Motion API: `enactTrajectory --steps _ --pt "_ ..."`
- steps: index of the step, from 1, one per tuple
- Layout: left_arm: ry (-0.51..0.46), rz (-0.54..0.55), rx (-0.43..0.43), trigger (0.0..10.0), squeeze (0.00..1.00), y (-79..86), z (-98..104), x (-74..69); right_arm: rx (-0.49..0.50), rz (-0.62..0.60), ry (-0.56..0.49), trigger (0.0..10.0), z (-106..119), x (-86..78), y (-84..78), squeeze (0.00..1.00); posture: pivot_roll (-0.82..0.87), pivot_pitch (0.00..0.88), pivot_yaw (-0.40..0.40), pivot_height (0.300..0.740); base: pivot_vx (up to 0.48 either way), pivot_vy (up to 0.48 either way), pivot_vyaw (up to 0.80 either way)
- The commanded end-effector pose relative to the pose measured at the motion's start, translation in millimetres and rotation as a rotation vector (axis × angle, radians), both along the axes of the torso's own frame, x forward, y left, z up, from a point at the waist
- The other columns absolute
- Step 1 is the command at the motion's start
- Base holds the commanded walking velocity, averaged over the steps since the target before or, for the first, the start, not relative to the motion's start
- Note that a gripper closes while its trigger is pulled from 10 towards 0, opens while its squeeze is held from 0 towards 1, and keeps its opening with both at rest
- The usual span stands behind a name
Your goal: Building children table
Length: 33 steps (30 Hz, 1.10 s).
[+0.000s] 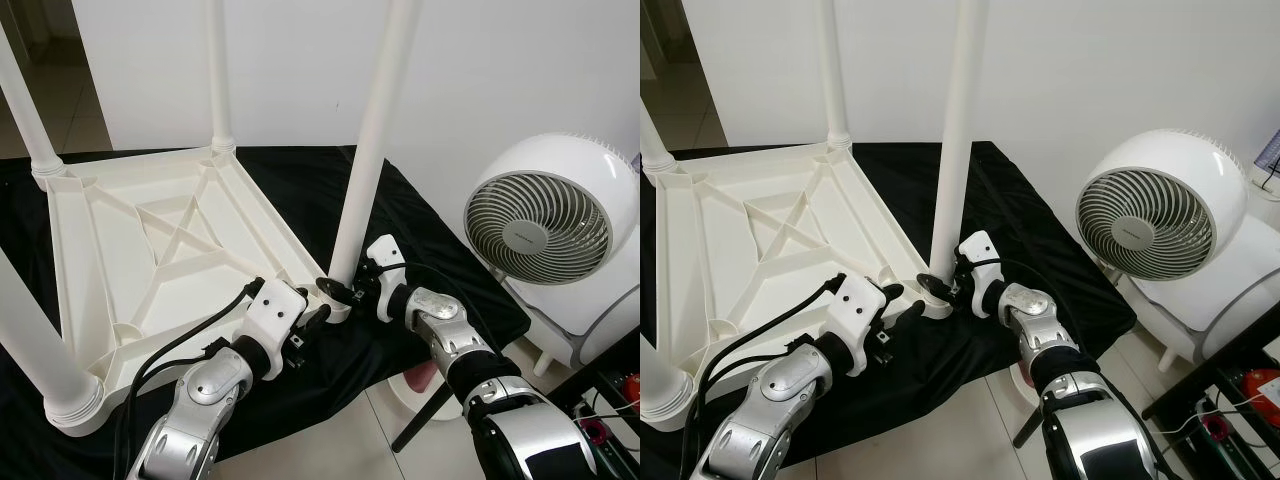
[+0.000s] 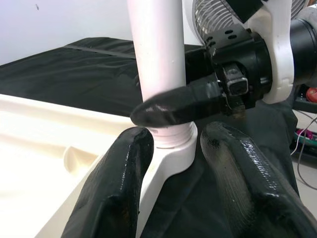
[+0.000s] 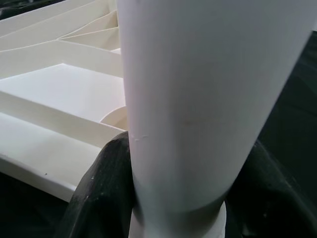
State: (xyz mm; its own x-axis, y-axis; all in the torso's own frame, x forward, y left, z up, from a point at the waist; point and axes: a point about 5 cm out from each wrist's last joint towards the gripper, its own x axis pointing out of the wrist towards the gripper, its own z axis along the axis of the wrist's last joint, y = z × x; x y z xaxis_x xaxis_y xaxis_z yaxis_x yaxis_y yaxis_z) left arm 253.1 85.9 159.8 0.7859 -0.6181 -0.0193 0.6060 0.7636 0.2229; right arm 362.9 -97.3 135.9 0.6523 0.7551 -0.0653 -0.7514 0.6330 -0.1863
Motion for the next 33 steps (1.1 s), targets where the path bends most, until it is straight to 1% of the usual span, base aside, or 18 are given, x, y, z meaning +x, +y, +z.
enactTrajectory --steps 1,3,5,11,13,14,15,16,17,18,20,21,22,23,24,26,30,33 --pt "0.004 0.005 -0.005 10.0 0.00 -0.5 0.5 -1.9 -0.060 -0.055 0.069 0.0 -19.4 -3.2 -5.8 0.00 0.13 0.031 -0.089 0.740 0.000 0.000 0.00" --pt "0.005 0.004 -0.004 10.0 0.00 -0.3 0.6 -2.2 -0.051 -0.073 0.068 0.0 -19.7 -3.1 -6.2 0.00 0.13 0.035 -0.088 0.740 0.000 0.000 0.00" --pt "0.007 0.002 -0.003 10.0 0.00 0.0 0.4 -2.3 -0.017 -0.138 0.041 0.0 -18.9 -3.9 -4.4 0.00 0.12 0.039 -0.083 0.740 0.000 0.000 0.00" --pt "0.010 0.000 -0.002 10.0 0.00 0.0 0.2 -2.4 0.033 -0.195 0.023 0.0 -18.1 -6.3 -0.7 0.00 0.12 0.041 -0.082 0.740 0.000 0.000 0.00" --pt "0.013 -0.003 -0.003 10.0 0.00 -1.1 -0.6 -2.8 0.110 -0.338 0.042 0.0 -19.8 -7.6 2.4 0.00 0.11 0.038 -0.082 0.740 0.000 0.000 0.00" --pt "0.013 -0.003 -0.003 10.0 0.00 -1.1 -0.6 -2.8 0.110 -0.338 0.042 0.0 -19.8 -7.6 2.4 0.00 0.11 0.038 -0.082 0.740 0.000 0.000 0.00" --pt "0.015 -0.008 -0.004 10.0 0.00 -2.1 -1.0 -2.9 0.152 -0.447 0.052 0.0 -21.3 -9.5 3.8 0.00 0.11 0.033 -0.081 0.740 0.000 0.000 0.00" --pt "0.015 -0.008 -0.004 10.0 0.00 -2.1 -1.0 -2.9 0.152 -0.447 0.052 0.0 -21.3 -9.5 3.8 0.00 0.11 0.033 -0.081 0.740 0.000 0.000 0.00" --pt "0.016 -0.011 -0.004 10.0 0.00 -2.9 -1.4 -2.9 0.183 -0.546 0.060 0.0 -22.7 -11.3 3.5 0.00 0.10 0.032 -0.078 0.740 0.000 0.000 0.00" --pt "0.016 -0.011 -0.004 10.0 0.00 -2.9 -1.4 -2.9 0.183 -0.546 0.060 0.0 -22.7 -11.3 3.5 0.00 0.10 0.032 -0.078 0.740 0.000 0.000 0.00" --pt "0.017 -0.020 -0.006 10.0 0.00 -4.7 -1.7 -2.5 0.230 -0.704 0.075 0.0 -24.5 -15.3 3.9 0.00 0.10 0.030 -0.078 0.740 0.000 0.000 0.00" --pt "0.017 -0.020 -0.006 10.0 0.00 -4.7 -1.7 -2.5 0.230 -0.704 0.075 0.0 -24.5 -15.3 3.9 0.00 0.10 0.030 -0.078 0.740 0.000 0.000 0.00" --pt "0.016 -0.023 -0.005 10.0 0.00 -5.4 -1.7 -2.1 0.251 -0.754 0.075 0.0 -24.2 -18.3 7.7 0.00 0.09 0.029 -0.077 0.740 0.000 0.000 0.00" --pt "0.016 -0.027 -0.005 10.0 0.00 -6.2 -1.6 -1.8 0.268 -0.741 0.086 0.0 -23.8 -22.7 18.4 0.00 0.09 0.029 -0.077 0.740 0.000 0.000 0.00" --pt "0.016 -0.027 -0.005 10.0 0.00 -6.2 -1.6 -1.8 0.268 -0.741 0.086 0.0 -23.8 -22.7 18.4 0.00 0.09 0.029 -0.077 0.740 0.000 0.000 0.00" --pt "0.016 -0.032 -0.006 10.0 0.00 -7.5 -1.8 -1.3 0.275 -0.697 0.069 0.0 -19.4 -29.0 31.6 0.00 0.09 0.025 -0.076 0.740 0.000 0.000 0.00" --pt "0.017 -0.037 -0.007 10.0 0.00 -9.0 -2.3 -1.2 0.263 -0.689 0.057 0.0 -17.9 -30.0 30.9 0.00 0.09 0.020 -0.079 0.740 0.000 0.000 0.00" --pt "0.016 -0.039 -0.006 10.0 0.00 -9.7 -2.5 -1.5 0.237 -0.728 0.053 0.0 -17.4 -30.6 25.3 0.00 0.09 0.017 -0.081 0.740 0.000 0.000 0.00"
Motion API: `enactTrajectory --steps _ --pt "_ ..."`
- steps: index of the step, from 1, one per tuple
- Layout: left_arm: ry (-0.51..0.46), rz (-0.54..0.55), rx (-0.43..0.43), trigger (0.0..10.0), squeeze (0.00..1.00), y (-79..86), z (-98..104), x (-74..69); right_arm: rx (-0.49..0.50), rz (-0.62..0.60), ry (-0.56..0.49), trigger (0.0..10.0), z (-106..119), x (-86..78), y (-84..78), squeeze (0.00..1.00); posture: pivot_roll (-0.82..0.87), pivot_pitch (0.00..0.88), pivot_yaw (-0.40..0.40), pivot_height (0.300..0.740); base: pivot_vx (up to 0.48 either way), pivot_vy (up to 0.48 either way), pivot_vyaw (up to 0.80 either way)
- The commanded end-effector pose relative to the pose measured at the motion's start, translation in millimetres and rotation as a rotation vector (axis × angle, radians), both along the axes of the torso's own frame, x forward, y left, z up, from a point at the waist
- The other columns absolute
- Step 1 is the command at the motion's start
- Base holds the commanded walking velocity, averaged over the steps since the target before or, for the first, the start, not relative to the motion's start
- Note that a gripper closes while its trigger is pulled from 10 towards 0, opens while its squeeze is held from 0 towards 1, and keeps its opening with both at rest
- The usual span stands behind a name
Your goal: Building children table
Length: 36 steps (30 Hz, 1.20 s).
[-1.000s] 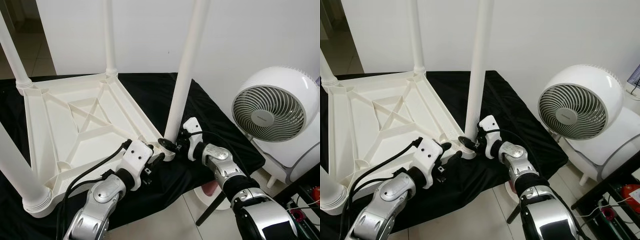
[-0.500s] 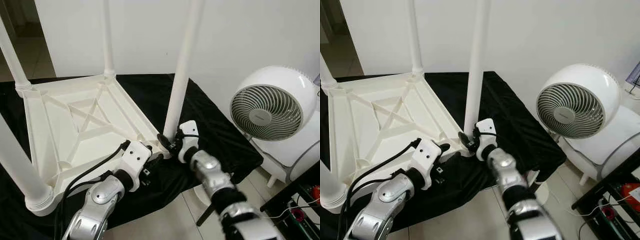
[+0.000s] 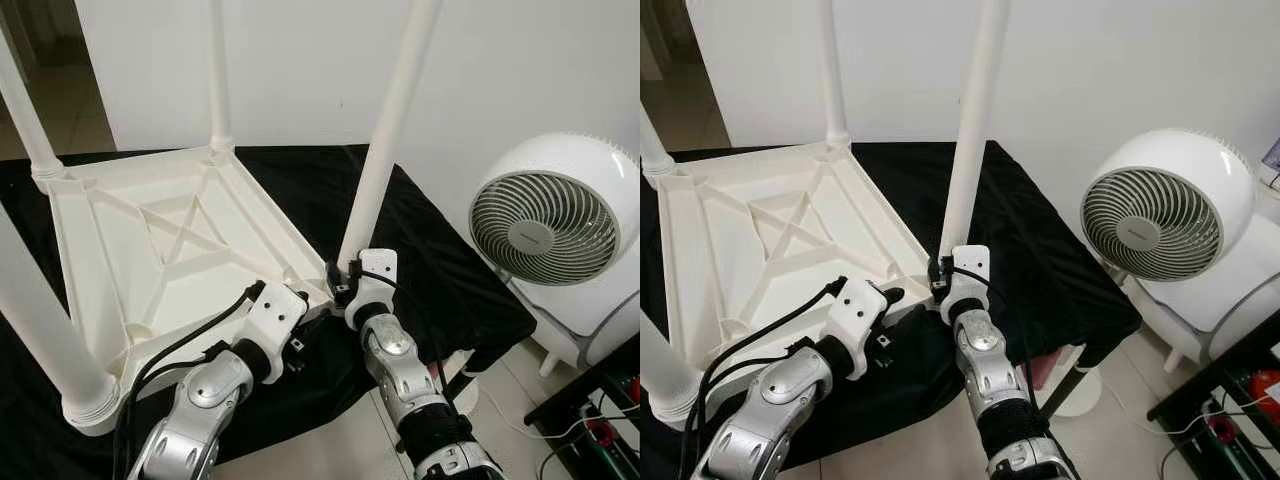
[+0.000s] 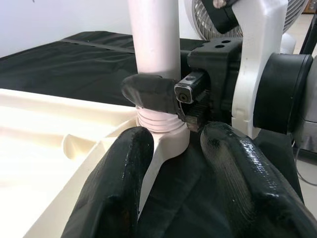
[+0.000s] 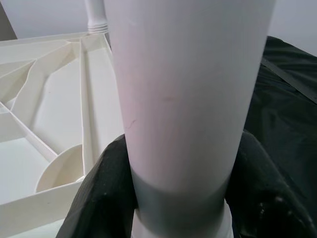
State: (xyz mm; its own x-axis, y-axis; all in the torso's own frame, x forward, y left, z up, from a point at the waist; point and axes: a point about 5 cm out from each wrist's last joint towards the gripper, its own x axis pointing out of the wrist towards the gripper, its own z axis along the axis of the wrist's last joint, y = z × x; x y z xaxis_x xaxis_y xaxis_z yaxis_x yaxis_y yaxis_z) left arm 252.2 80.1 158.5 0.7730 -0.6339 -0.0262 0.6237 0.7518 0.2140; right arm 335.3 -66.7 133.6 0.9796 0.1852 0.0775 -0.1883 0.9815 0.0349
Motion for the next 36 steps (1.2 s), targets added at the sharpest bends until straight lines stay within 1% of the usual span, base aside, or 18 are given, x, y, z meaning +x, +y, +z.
enactTrajectory --steps 1,2,3,8,9,11,16,17,18,19,20,22,24,25,29,30,33,36 --pt "0.005 -0.017 -0.004 10.0 0.00 -3.4 -1.3 -0.7 -0.008 -0.061 0.081 10.0 -14.8 -3.2 -7.8 0.00 0.09 0.012 -0.084 0.740 0.000 0.000 0.00" --pt "0.005 -0.017 -0.004 10.0 0.00 -3.4 -1.3 -0.7 -0.008 -0.061 0.081 10.0 -14.8 -3.2 -7.8 0.00 0.09 0.012 -0.084 0.740 0.000 0.000 0.00" --pt "0.004 -0.015 -0.003 10.0 0.00 -3.0 -1.3 -0.8 -0.013 -0.071 0.081 10.0 -14.4 -2.4 -11.9 1.00 0.09 0.011 -0.086 0.740 0.000 0.000 0.00" --pt "0.004 -0.011 -0.004 10.0 0.00 -2.2 -1.4 -1.0 -0.012 -0.064 0.080 10.0 -13.8 -0.9 -18.9 1.00 0.10 0.007 -0.091 0.740 0.000 0.000 0.00" --pt "0.002 -0.006 -0.003 10.0 0.00 -1.3 -1.3 -0.9 -0.015 0.023 0.061 10.0 -11.5 3.1 -30.0 1.00 0.10 0.005 -0.092 0.740 0.000 0.000 0.00" --pt "0.000 -0.003 -0.003 10.0 0.00 -0.8 -1.1 -0.7 -0.037 0.096 0.050 10.0 -9.6 6.5 -39.0 1.00 0.10 0.005 -0.092 0.740 0.000 0.000 0.00" --pt "0.000 -0.002 -0.002 10.0 0.00 -0.7 -0.9 -0.4 -0.069 0.175 0.054 10.0 -9.2 9.2 -44.3 1.00 0.10 0.002 -0.089 0.740 0.000 0.000 0.00" --pt "-0.001 -0.003 -0.002 10.0 0.00 -0.5 -0.8 -0.2 -0.116 0.246 0.055 10.0 -9.5 12.0 -47.6 0.04 0.10 0.003 -0.087 0.740 0.000 0.000 0.00" --pt "-0.002 -0.004 -0.001 10.0 0.00 -0.4 -0.5 0.2 -0.177 0.324 0.047 10.0 -9.5 14.4 -49.5 0.00 0.10 0.005 -0.084 0.740 0.000 0.000 0.00" --pt "-0.004 -0.005 -0.001 10.0 0.00 -0.3 -0.2 0.6 -0.210 0.394 0.048 10.0 -9.9 15.7 -50.2 0.00 0.10 0.005 -0.083 0.740 0.000 0.000 0.00" --pt "-0.004 -0.005 -0.001 10.0 0.00 -0.3 -0.2 0.6 -0.210 0.394 0.048 10.0 -9.9 15.7 -50.2 0.00 0.10 0.005 -0.083 0.740 0.000 0.000 0.00" --pt "-0.004 -0.006 -0.001 10.0 0.00 -0.1 0.6 1.2 -0.254 0.480 0.061 10.0 -11.9 16.0 -47.6 0.00 0.10 0.009 -0.083 0.740 0.000 0.000 0.00" --pt "-0.004 -0.006 -0.001 10.0 0.00 -0.1 0.6 1.2 -0.254 0.480 0.061 10.0 -11.9 16.0 -47.6 0.00 0.10 0.009 -0.083 0.740 0.000 0.000 0.00" --pt "-0.006 -0.005 -0.001 10.0 0.00 -0.1 0.9 1.5 -0.268 0.518 0.065 10.0 -12.8 16.3 -45.2 0.00 0.10 0.012 -0.084 0.740 0.000 0.000 0.00" --pt "-0.006 -0.003 0.000 10.0 0.00 0.1 1.2 1.8 -0.280 0.545 0.071 10.0 -13.6 16.8 -43.3 0.00 0.10 0.012 -0.084 0.740 0.000 0.000 0.00" --pt "-0.007 0.009 -0.002 10.0 0.00 1.3 1.5 1.7 -0.279 0.594 0.063 10.0 -10.8 18.9 -38.1 0.00 0.12 0.023 -0.095 0.740 0.000 0.000 0.00" --pt "-0.007 0.009 -0.002 10.0 0.00 1.3 1.5 1.7 -0.279 0.594 0.063 10.0 -10.8 18.9 -38.1 0.00 0.12 0.023 -0.095 0.740 0.000 0.000 0.00" --pt "-0.008 0.029 -0.009 10.0 0.00 3.2 2.2 1.3 -0.278 0.625 0.030 10.0 -2.4 24.0 -30.4 0.00 0.12 0.027 -0.101 0.740 0.000 0.000 0.00"
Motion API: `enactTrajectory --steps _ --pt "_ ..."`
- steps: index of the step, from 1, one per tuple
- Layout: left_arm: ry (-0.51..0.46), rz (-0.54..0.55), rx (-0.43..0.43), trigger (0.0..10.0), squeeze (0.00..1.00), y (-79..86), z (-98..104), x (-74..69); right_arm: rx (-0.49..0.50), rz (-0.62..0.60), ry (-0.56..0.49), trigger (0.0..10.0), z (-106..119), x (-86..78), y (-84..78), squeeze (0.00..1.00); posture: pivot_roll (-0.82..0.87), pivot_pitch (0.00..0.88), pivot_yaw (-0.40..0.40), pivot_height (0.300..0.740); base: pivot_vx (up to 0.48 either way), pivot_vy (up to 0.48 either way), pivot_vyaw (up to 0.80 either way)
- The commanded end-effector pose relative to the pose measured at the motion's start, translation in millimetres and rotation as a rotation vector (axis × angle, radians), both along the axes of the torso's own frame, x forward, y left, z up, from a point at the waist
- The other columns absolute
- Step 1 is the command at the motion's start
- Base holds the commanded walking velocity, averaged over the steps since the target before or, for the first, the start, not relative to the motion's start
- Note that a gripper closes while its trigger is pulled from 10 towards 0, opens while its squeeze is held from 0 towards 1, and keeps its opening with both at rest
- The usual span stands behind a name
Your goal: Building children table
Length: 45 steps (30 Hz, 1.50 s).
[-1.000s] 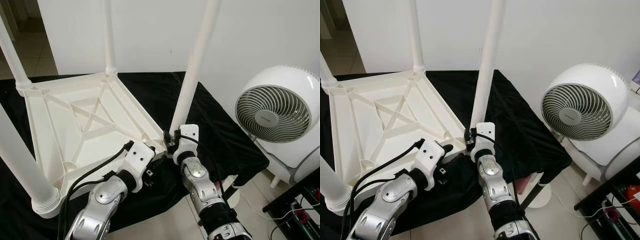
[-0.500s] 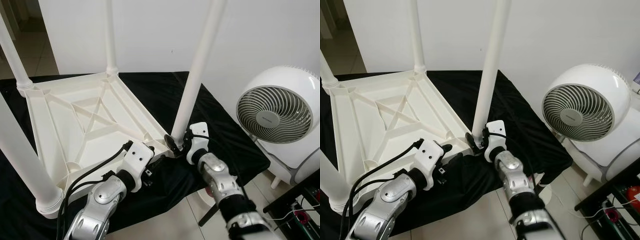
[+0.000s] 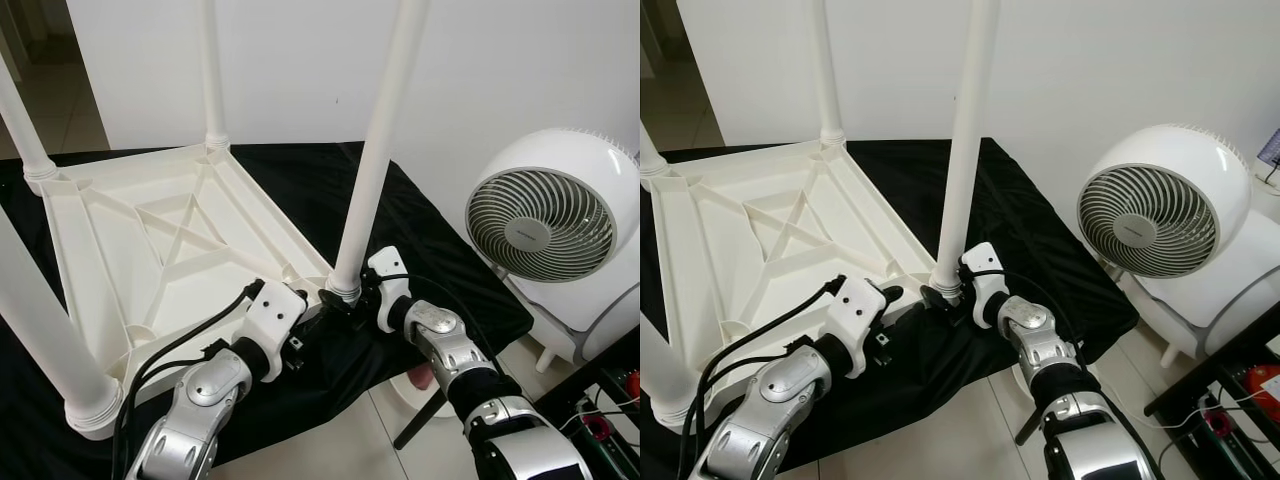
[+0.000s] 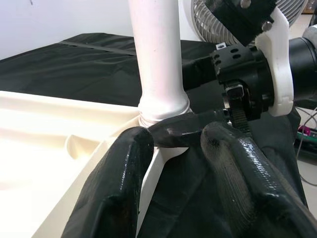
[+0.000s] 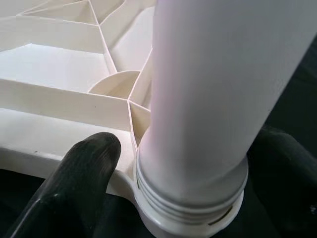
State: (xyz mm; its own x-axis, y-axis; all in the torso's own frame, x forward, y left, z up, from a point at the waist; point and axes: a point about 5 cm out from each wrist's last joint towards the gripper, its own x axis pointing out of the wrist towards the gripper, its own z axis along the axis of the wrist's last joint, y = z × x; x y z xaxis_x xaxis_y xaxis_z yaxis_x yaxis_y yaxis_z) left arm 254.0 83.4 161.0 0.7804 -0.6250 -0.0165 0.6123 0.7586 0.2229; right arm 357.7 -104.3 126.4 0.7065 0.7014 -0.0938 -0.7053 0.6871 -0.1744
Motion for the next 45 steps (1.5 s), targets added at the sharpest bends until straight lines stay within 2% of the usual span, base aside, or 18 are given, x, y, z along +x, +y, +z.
enactTrajectory --steps 1,3,7,14,15,16,26,29,31,32,34,35,37,43,44,45 --pt "0.005 0.018 -0.010 10.0 0.00 -0.2 -0.3 -0.5 0.000 0.035 -0.020 10.0 4.8 1.6 7.2 0.00 0.12 0.027 -0.101 0.740 0.000 0.000 0.00" --pt "0.005 0.018 -0.010 10.0 0.00 -0.2 -0.3 -0.5 0.000 0.035 -0.020 10.0 4.8 1.6 7.2 0.00 0.12 0.027 -0.101 0.740 0.000 0.000 0.00" --pt "0.003 0.026 -0.013 10.0 0.00 0.3 0.8 -0.3 0.029 0.007 -0.065 10.0 20.2 12.2 13.6 0.00 0.13 0.034 -0.099 0.740 0.000 0.000 0.00" --pt "0.004 0.026 -0.011 10.0 0.00 0.8 0.9 -0.3 0.032 0.049 -0.072 9.8 20.2 11.4 16.0 0.00 0.13 0.035 -0.097 0.740 0.000 0.000 0.00" --pt "0.005 0.026 -0.011 10.0 0.00 0.9 0.9 -0.4 0.034 0.062 -0.065 1.6 18.6 10.5 15.7 0.00 0.13 0.034 -0.097 0.740 0.000 0.000 0.00" --pt "0.005 0.026 -0.011 10.0 0.00 0.8 0.9 -0.4 0.035 0.071 -0.059 0.0 17.4 10.2 15.3 0.00 0.13 0.036 -0.095 0.740 0.000 0.000 0.00" --pt "0.016 0.011 0.010 10.0 0.00 3.2 -3.5 -2.8 0.039 0.063 -0.011 0.0 6.8 7.6 4.5 0.00 0.12 0.038 -0.099 0.740 0.000 0.000 0.00" --pt "0.020 0.010 0.012 10.0 0.00 4.0 -4.3 -3.2 0.024 0.048 -0.008 0.0 4.4 7.2 2.1 0.00 0.12 0.038 -0.099 0.740 0.000 0.000 0.00" --pt "0.015 0.014 0.020 10.0 0.00 5.1 -4.7 -3.5 -0.041 0.026 -0.013 0.0 -1.6 5.1 -1.8 0.00 0.12 0.042 -0.098 0.740 0.000 0.000 0.00" --pt "0.015 0.014 0.020 10.0 0.00 5.1 -4.7 -3.5 -0.041 0.026 -0.013 0.0 -1.6 5.1 -1.8 0.00 0.12 0.042 -0.098 0.740 0.000 0.000 0.00" --pt "0.020 0.012 0.017 10.0 0.00 4.2 -5.2 -4.0 -0.039 -0.051 -0.024 0.0 -1.6 5.7 -3.5 0.00 0.11 0.045 -0.094 0.740 0.000 0.000 0.00" --pt "0.020 0.012 0.017 10.0 0.00 4.2 -5.2 -4.0 -0.039 -0.051 -0.024 0.0 -1.6 5.7 -3.5 0.00 0.11 0.045 -0.094 0.740 0.000 0.000 0.00" --pt "0.027 0.003 0.011 10.0 0.00 1.5 -5.5 -3.8 0.023 -0.178 -0.020 0.0 -2.0 5.1 2.5 0.00 0.10 0.044 -0.090 0.740 0.000 0.000 0.00" --pt "0.026 0.003 0.011 10.0 0.00 1.1 -5.6 -3.6 0.043 -0.220 -0.011 0.0 -3.4 4.1 5.2 0.00 0.10 0.044 -0.090 0.740 0.000 0.000 0.00" --pt "0.028 0.003 0.011 10.0 0.00 0.6 -6.0 -3.1 0.068 -0.284 -0.030 0.0 -3.3 0.5 11.4 0.00 0.09 0.040 -0.090 0.740 0.000 0.000 0.00" --pt "0.028 0.003 0.011 10.0 0.00 0.6 -6.0 -3.1 0.068 -0.284 -0.030 0.0 -3.3 0.5 11.4 0.00 0.09 0.040 -0.090 0.740 0.000 0.000 0.00"
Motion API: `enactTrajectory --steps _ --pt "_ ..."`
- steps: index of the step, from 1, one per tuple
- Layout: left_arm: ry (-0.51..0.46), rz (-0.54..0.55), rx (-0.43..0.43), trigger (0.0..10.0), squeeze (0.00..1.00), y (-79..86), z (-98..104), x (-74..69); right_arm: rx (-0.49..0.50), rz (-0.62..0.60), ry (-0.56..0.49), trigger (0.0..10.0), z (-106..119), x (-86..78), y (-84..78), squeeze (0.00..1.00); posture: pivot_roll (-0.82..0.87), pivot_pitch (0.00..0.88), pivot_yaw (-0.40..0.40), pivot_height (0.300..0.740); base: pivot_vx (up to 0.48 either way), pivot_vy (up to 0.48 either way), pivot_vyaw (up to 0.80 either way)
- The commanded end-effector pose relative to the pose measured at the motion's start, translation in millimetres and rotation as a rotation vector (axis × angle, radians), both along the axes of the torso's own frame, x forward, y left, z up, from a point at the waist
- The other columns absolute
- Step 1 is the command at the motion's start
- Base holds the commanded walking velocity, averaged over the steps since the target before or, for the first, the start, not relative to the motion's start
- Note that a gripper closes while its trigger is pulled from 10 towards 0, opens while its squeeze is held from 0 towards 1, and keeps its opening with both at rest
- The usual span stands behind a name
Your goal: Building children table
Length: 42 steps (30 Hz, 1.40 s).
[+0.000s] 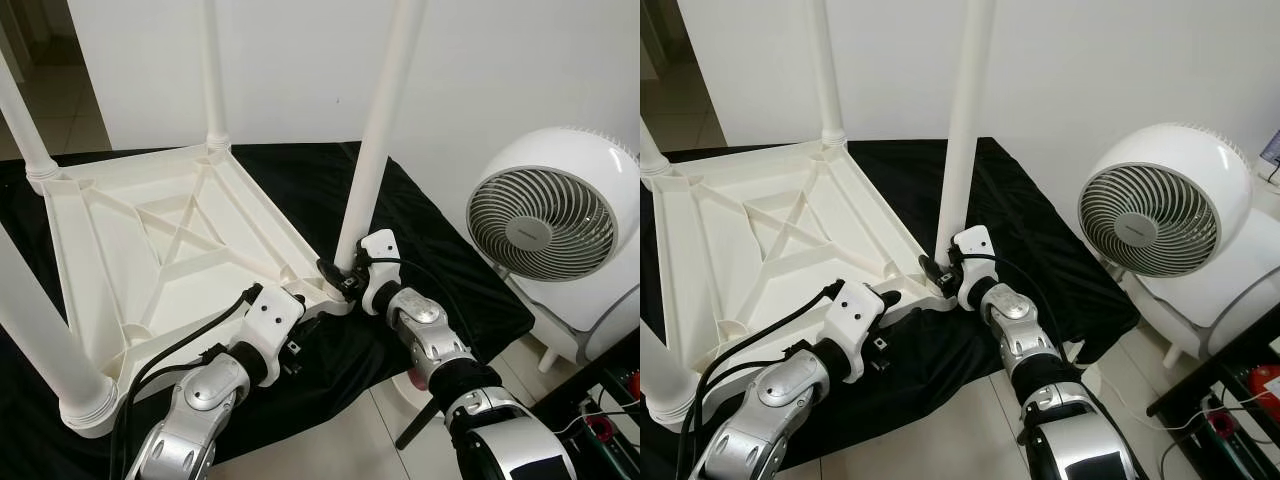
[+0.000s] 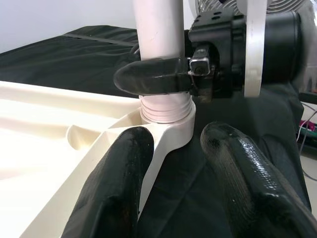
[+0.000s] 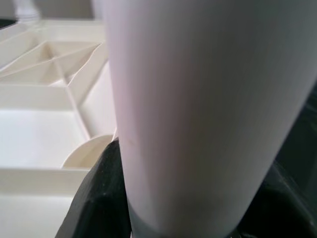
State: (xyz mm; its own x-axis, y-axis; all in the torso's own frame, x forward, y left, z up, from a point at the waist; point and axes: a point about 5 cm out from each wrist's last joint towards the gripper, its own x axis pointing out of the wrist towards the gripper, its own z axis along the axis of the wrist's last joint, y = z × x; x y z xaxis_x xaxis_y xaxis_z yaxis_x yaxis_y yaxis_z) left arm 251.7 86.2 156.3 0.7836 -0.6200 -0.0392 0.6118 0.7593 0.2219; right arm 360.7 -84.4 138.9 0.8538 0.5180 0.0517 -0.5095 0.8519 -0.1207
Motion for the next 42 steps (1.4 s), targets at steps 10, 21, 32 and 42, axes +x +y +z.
enactTrajectory --steps 10,21,32,42 --pt "0.013 -0.017 -0.015 10.0 0.00 -8.1 -1.5 0.7 0.105 -0.206 0.113 0.0 -18.3 -29.7 36.2 0.00 0.09 0.021 -0.093 0.740 0.000 0.000 0.00" --pt "0.010 -0.024 -0.005 10.0 0.00 -7.6 -2.3 1.6 0.120 -0.243 0.135 10.0 -13.9 -26.0 21.5 1.00 0.09 0.005 -0.101 0.740 0.000 0.000 0.00" --pt "0.006 -0.018 -0.004 10.0 0.00 -6.8 -1.8 1.3 0.144 -0.004 0.074 10.0 7.0 -25.1 -5.6 1.00 0.10 0.000 -0.105 0.740 0.000 0.000 0.00" --pt "0.003 -0.018 -0.003 10.0 0.00 -5.5 -0.3 3.4 -0.009 0.230 0.049 10.0 8.2 -14.7 -20.9 0.00 0.10 0.005 -0.093 0.740 0.000 0.000 0.00"
